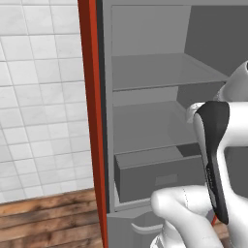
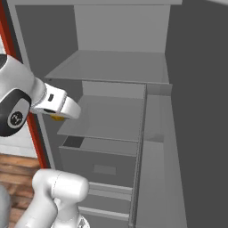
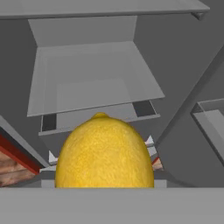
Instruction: Retrieve a lemon from the fridge and place it on the cutting board with the fish.
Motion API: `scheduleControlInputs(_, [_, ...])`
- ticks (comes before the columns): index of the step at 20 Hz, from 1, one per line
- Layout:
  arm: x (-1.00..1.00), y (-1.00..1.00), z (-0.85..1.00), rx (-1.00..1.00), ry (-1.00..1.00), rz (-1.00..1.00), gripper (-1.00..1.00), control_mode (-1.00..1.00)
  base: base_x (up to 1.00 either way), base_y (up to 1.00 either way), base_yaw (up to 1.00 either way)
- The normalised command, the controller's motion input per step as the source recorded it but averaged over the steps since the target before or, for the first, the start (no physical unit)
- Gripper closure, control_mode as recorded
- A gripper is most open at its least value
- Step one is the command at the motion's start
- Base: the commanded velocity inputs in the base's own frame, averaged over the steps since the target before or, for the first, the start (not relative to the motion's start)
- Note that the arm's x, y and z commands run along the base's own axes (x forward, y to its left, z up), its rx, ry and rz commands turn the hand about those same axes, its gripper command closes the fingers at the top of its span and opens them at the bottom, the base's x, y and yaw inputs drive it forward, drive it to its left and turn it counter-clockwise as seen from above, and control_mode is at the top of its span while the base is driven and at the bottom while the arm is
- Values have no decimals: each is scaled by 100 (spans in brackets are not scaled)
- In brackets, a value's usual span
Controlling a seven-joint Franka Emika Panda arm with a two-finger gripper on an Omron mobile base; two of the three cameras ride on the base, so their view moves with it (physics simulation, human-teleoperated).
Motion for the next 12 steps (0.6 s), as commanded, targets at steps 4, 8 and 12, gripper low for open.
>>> scheduleControlInputs(4, [0, 0, 0, 0, 0, 0, 100, -100, 0, 0, 0])
scheduleControlInputs(8, [-19, 0, 0, 0, 0, 0, 100, -100, 0, 0, 0])
scheduleControlInputs(12, [-14, 0, 0, 0, 0, 0, 100, 100, -61, 7, -1])
